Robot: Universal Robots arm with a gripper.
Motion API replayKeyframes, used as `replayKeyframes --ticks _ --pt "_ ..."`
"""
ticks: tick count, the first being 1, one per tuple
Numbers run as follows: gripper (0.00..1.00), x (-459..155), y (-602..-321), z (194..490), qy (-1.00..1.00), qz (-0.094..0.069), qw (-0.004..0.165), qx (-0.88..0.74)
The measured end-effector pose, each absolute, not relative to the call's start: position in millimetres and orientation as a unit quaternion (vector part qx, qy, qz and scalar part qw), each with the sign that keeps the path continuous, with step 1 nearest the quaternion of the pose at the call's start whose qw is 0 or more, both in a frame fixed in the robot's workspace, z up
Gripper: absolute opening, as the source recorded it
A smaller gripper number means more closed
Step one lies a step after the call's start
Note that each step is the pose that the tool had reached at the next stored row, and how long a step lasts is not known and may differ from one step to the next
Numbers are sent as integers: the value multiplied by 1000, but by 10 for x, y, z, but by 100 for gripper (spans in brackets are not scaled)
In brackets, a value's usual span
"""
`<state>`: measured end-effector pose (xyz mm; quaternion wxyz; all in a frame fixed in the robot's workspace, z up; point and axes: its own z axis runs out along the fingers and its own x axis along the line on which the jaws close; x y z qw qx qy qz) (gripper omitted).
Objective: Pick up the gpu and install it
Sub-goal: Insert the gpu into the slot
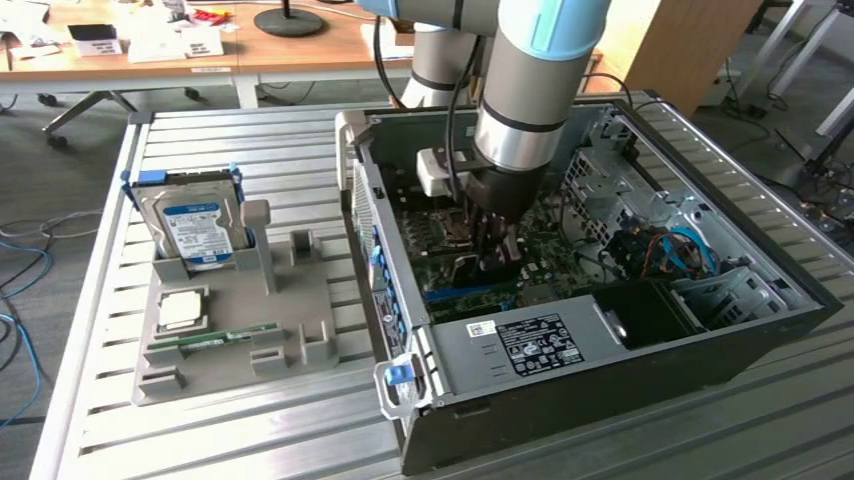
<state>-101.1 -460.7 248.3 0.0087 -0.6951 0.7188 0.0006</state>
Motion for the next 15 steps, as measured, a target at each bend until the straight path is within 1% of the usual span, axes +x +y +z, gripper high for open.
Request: replayKeyframes --ticks 15 --pt "27 -1015 -4603 2473 719 1 10 -695"
